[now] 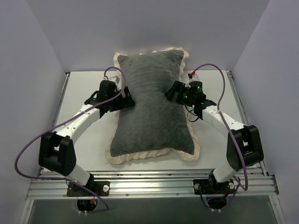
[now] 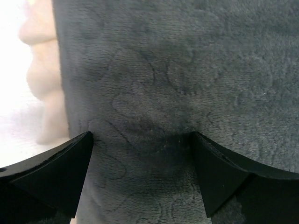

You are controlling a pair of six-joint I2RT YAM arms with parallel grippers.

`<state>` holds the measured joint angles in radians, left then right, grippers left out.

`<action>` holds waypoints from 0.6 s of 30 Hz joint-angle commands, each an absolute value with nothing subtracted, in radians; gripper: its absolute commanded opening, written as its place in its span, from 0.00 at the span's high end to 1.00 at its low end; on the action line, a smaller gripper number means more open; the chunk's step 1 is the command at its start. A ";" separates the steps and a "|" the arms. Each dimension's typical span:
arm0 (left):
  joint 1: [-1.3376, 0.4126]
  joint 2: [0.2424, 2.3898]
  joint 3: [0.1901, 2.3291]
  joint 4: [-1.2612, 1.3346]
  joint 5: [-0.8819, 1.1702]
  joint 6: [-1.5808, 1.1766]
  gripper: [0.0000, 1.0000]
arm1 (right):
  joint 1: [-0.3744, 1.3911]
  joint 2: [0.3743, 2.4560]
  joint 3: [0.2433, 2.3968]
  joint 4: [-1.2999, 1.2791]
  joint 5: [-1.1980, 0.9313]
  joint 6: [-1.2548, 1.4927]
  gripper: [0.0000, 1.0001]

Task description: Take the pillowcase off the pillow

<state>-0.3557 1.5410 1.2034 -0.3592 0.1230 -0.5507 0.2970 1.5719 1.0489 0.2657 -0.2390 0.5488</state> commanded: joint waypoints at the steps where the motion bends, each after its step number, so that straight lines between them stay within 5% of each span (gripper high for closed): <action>1: -0.423 1.542 1.204 -0.295 0.140 -0.592 0.06 | 0.373 1.534 0.979 0.336 -0.370 0.552 0.11; 11: -0.554 1.206 0.844 -0.348 0.063 -0.680 0.06 | 0.475 1.150 0.704 0.240 -0.304 0.643 0.16; 18: -0.551 1.002 0.853 -0.549 -0.040 -0.641 0.06 | 0.488 0.999 0.738 0.066 -0.200 0.591 0.08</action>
<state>-0.5365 1.0470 0.8097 -0.4316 -0.0277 -0.6670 0.4759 1.0389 0.6884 0.1417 -0.2146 0.6086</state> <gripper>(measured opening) 0.941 0.896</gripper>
